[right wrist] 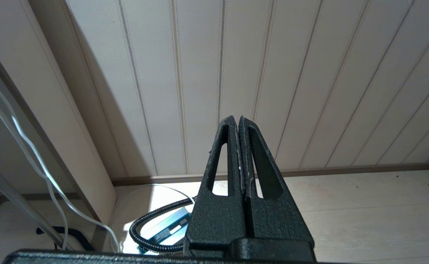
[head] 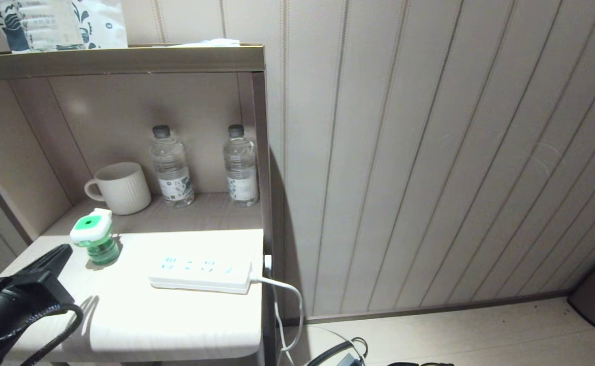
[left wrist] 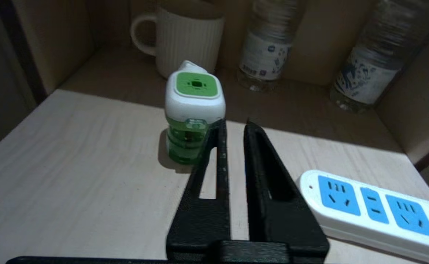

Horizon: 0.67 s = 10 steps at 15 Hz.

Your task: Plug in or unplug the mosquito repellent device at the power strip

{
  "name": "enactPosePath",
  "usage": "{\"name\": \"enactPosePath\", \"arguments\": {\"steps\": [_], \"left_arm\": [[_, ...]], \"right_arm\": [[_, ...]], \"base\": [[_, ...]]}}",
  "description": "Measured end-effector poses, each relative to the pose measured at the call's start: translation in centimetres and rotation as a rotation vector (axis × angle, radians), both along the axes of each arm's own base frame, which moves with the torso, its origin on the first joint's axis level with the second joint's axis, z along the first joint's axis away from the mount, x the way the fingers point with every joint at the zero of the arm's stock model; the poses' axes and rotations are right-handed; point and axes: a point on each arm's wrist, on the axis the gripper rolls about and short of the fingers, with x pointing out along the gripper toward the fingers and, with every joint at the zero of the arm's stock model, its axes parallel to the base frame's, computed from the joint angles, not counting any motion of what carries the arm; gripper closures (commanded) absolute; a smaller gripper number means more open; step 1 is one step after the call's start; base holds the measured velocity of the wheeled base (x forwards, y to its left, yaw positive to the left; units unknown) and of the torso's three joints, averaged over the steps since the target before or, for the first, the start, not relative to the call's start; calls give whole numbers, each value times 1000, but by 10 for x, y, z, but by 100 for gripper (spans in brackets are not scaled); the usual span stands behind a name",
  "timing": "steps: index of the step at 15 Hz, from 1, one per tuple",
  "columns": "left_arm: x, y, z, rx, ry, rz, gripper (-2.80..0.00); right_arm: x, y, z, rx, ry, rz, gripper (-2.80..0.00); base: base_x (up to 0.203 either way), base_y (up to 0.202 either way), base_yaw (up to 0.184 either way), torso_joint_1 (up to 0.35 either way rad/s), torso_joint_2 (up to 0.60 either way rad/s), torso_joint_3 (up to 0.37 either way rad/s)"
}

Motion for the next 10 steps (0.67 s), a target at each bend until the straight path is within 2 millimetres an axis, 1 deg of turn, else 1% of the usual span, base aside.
{"name": "enactPosePath", "arguments": {"steps": [1, 4, 10], "left_arm": [[-1, 1, -2, -15, 4, 38, -280], [3, 0, -10, -12, 45, 63, -280], [24, -3, -26, -5, 119, 104, -280]], "right_arm": [[0, 0, 0, 0, 0, 0, 0], [0, 0, 0, 0, 0, 0, 0], [0, 0, 0, 0, 0, 0, 0]], "base": [[0, 0, 0, 0, 0, 0], [0, 0, 0, 0, 0, 0], [0, 0, 0, 0, 0, 0]]}}
